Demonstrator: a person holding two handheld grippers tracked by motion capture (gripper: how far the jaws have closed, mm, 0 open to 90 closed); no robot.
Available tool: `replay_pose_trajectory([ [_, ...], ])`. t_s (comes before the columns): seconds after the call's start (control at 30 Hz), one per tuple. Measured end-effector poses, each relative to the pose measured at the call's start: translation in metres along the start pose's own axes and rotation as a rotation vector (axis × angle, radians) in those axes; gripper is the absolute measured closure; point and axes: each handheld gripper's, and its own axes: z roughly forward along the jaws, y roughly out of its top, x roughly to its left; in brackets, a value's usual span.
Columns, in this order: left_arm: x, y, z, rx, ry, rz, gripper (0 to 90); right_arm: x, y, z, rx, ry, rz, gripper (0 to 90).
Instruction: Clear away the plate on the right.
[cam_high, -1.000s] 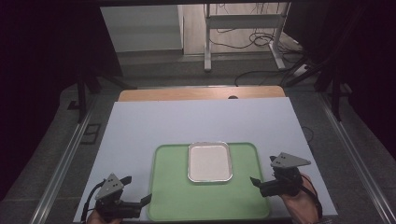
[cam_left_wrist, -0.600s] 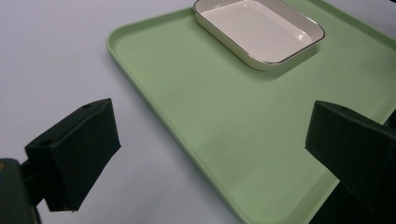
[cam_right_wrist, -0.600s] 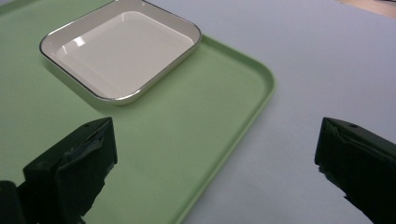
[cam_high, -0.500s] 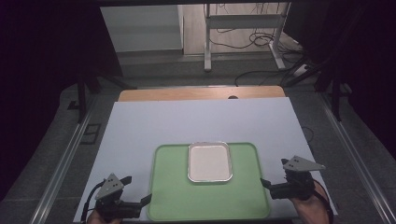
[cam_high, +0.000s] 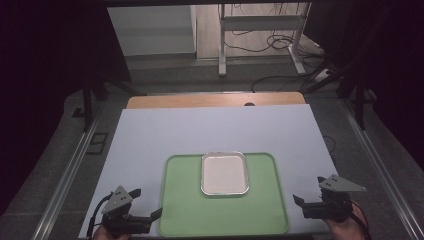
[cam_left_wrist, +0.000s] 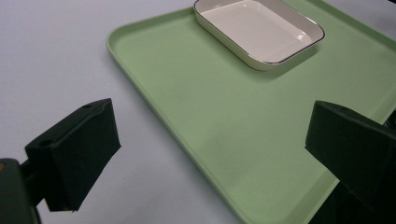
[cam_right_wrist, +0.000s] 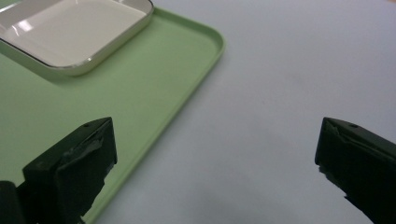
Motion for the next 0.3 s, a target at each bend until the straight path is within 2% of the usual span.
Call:
replay_pose_trajectory([
  [0.2,0.0,0.0,0.0,0.001,0.001,0.0,2.8,-0.0047,-0.0112,0.0023,0.055,-0.004,0.019,0.0],
  [0.3,-0.0002,0.0005,0.0005,0.004,0.001,0.001,2.8,-0.0051,-0.0113,0.0038,0.059,0.002,0.021,0.0],
])
